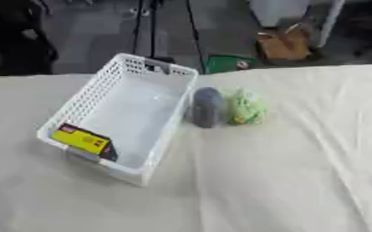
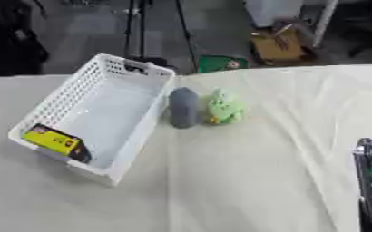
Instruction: Pick up objects on the table and place them in the box.
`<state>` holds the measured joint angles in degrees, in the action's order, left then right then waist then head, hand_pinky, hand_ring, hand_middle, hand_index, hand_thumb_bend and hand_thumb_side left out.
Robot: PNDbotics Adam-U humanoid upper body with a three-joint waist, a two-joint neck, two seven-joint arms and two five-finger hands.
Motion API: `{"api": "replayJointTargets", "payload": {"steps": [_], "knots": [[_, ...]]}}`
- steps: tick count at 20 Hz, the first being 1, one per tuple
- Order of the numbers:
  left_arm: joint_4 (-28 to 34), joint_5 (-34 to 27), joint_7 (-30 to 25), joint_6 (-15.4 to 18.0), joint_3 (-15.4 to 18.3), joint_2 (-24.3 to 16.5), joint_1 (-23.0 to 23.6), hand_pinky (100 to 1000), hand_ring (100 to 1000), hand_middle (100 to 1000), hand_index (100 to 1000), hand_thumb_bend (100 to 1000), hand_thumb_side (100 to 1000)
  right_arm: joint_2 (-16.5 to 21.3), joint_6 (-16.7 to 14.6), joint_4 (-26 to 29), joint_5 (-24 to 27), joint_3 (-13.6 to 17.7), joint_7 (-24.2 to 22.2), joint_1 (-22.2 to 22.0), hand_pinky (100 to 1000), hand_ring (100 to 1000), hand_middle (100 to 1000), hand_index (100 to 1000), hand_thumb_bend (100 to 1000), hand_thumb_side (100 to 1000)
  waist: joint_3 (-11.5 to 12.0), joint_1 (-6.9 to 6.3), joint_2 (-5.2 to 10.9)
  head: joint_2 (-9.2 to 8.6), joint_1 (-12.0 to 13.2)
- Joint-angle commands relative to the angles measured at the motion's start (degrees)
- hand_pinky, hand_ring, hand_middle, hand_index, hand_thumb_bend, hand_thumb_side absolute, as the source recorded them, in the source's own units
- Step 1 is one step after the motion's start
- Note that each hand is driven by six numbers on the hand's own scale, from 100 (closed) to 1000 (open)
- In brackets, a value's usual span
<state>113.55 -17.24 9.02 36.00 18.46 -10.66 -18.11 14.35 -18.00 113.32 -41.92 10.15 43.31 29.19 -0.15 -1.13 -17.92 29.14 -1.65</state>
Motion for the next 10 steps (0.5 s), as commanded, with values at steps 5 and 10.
{"api": "replayJointTargets", "payload": {"steps": [5,10], "knots": [[1.04,0.1,0.04,0.05,-0.14,-0.89,-0.49,706,679,786,759,100,678,0.7,0.12,1.27,-0.09,0.31,0.03,0.52,773,735,643,836,100,878,-0.12,-0.02,0.64,-0.28,-0.06],[1.04,0.06,0.0,0.05,-0.09,-0.87,-0.44,706,679,787,760,100,679,0.81,0.05,1.27,-0.18,0.34,-0.32,0.61,778,742,655,842,100,944,-0.12,0.01,0.73,-0.01,-0.03]]}}
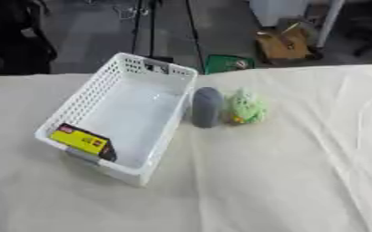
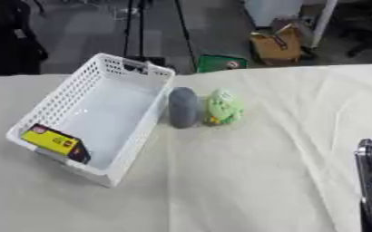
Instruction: Pick up objects on the table and place them in the box.
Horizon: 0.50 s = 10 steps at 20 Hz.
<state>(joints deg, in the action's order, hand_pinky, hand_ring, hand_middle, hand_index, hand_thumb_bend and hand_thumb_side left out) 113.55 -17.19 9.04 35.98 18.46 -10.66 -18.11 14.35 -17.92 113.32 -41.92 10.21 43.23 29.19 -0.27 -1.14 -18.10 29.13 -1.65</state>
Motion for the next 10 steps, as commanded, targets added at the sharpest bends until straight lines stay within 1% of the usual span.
{"api": "replayJointTargets", "payload": {"steps": [1,4,5,7,10], "knots": [[1.04,-0.01,-0.03,0.03,-0.13,-0.9,-0.38,706,679,787,760,100,679,1.3,0.03,1.27,-0.56,-0.07,-0.86,1.56,781,746,670,848,100,996,0.01,0.06,1.09,0.36,-0.08],[1.04,-0.14,-0.01,-0.09,-0.25,-0.97,-0.26,706,679,787,760,100,680,2.61,1.44,1.27,-2.31,-1.86,-4.48,5.56,785,755,691,861,100,1000,-0.01,0.15,1.46,1.06,-0.39],[1.04,-0.19,-0.04,-0.2,-0.34,-0.99,-0.18,706,679,787,760,100,680,3.43,2.13,1.05,-3.28,-3.08,-6.63,7.77,795,779,740,896,100,1000,0.08,0.27,1.71,1.32,-0.64],[1.04,-0.31,-0.15,-0.43,-0.52,-1.04,0.03,706,679,786,760,100,680,5.26,4.06,-0.7,-6.17,-6.52,-13.15,13.75,801,793,766,913,100,1000,0.31,0.49,2.21,1.86,-1.07],[1.04,-0.42,-0.27,-0.59,-0.61,-1.09,0.27,706,679,786,760,100,680,6.57,5.4,-3.98,-9.75,-10.1,-20.09,20.06,805,802,785,923,100,1000,0.47,0.67,2.64,2.34,-1.33]]}}
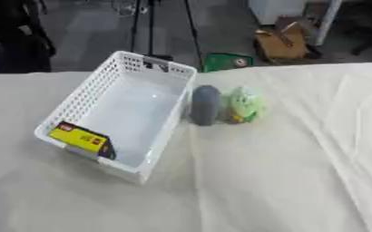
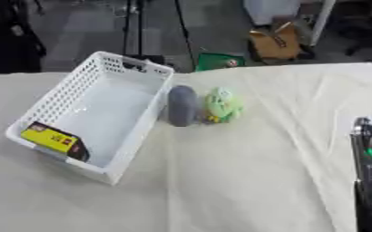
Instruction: Pick up objects on the table and place them in the box.
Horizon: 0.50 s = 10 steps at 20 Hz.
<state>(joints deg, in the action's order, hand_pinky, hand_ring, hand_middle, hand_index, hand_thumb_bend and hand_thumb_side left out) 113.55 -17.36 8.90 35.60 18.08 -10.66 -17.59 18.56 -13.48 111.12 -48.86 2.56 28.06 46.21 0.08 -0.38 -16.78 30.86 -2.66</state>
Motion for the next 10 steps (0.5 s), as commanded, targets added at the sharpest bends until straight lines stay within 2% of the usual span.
{"api": "replayJointTargets", "payload": {"steps": [1,5,10], "knots": [[1.04,-0.3,-0.17,-0.31,-0.32,-1.1,-0.13,706,679,787,760,100,680,2.8,0.87,-3.67,-3.95,-4.13,-7.45,5.69,816,824,816,943,100,1000,0.2,-0.01,1.6,0.87,-0.46],[1.04,-0.58,-0.38,-0.67,-0.58,-1.07,0.3,706,679,787,759,100,677,2.57,-0.98,-15.76,-7.93,-10.87,-19.92,17.35,836,861,851,966,155,1000,0.34,0.02,2.44,1.56,-0.58],[1.04,-0.84,-0.61,-0.81,-0.73,-1.11,0.67,705,679,786,759,100,676,1.56,-4.45,-26.23,-11.12,-14.52,-28.97,25.27,844,876,880,968,172,1000,0.48,0.01,3.04,2.04,-0.53]]}}
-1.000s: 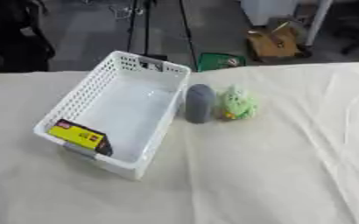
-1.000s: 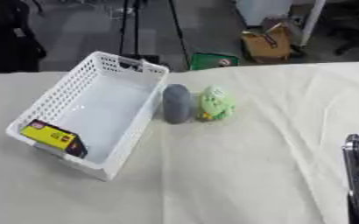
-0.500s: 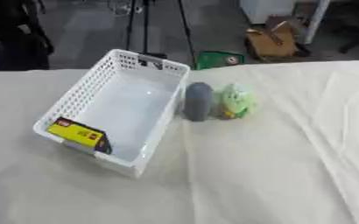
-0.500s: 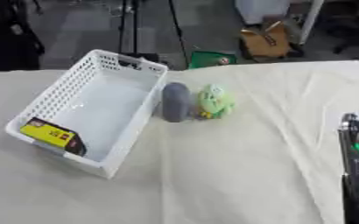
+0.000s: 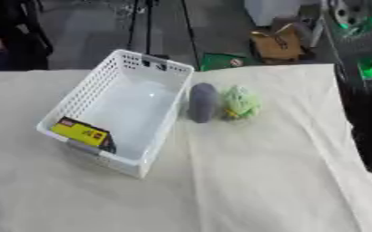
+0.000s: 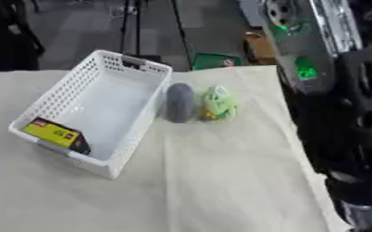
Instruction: Pick up objects on the table and place them in the box.
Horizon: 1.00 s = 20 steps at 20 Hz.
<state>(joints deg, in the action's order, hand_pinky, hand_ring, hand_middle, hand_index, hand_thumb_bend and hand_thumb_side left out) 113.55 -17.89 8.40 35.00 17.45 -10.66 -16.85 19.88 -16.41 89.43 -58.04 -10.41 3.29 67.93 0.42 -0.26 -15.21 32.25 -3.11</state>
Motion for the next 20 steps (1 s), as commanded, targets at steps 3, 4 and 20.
{"api": "replayJointTargets", "payload": {"steps": [3,4,20], "knots": [[1.04,-0.47,-0.25,-0.3,-0.23,-1.12,0.12,706,679,786,759,100,675,-0.94,-3.99,-13.56,-4.51,-3.53,-9.12,8.51,852,888,904,972,190,1000,0.23,-0.12,1.81,0.99,-0.11],[1.04,-0.54,-0.28,-0.31,-0.27,-1.13,0.17,706,679,786,759,100,675,-1.48,-4.86,-16.68,-5.47,-3.78,-10.23,9.82,852,888,904,972,190,1000,0.27,-0.17,1.88,1.07,-0.13],[1.04,-1.16,-0.78,-0.11,-0.46,-1.15,0.23,705,681,787,759,100,672,-5.18,-12.88,-41.71,-16.62,0.21,-21.73,14.89,894,940,931,1000,620,1000,0.69,-0.71,1.9,0.65,-0.3]]}}
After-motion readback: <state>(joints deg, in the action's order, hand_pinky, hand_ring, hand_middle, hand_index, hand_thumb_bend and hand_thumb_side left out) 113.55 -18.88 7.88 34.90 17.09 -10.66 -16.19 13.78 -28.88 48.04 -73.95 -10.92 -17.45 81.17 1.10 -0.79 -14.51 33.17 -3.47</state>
